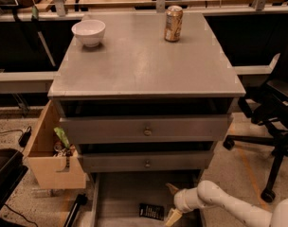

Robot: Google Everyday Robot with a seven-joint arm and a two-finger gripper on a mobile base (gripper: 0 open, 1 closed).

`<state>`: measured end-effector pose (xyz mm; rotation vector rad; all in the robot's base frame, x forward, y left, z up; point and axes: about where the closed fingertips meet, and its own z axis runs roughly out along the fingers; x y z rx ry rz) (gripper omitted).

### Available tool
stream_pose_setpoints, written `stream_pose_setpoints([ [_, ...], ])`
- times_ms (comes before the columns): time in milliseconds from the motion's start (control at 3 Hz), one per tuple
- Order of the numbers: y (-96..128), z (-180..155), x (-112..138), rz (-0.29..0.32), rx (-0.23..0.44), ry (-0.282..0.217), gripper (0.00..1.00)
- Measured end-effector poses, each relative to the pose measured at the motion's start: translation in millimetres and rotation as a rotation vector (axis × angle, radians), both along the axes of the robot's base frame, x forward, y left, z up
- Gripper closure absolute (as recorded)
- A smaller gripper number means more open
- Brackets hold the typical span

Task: Pick rxbar chocolate from bottom drawer and place on counter

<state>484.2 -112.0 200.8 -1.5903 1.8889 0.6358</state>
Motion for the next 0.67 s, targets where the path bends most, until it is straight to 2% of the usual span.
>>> stream_pose_setpoints([
  [333,13.6,-8.5,-6.2,0.059,0.021,-0.006,0.0],
  [667,22.2,-15.7,-14.1,0.088,0.052,-0.021,0.0],
])
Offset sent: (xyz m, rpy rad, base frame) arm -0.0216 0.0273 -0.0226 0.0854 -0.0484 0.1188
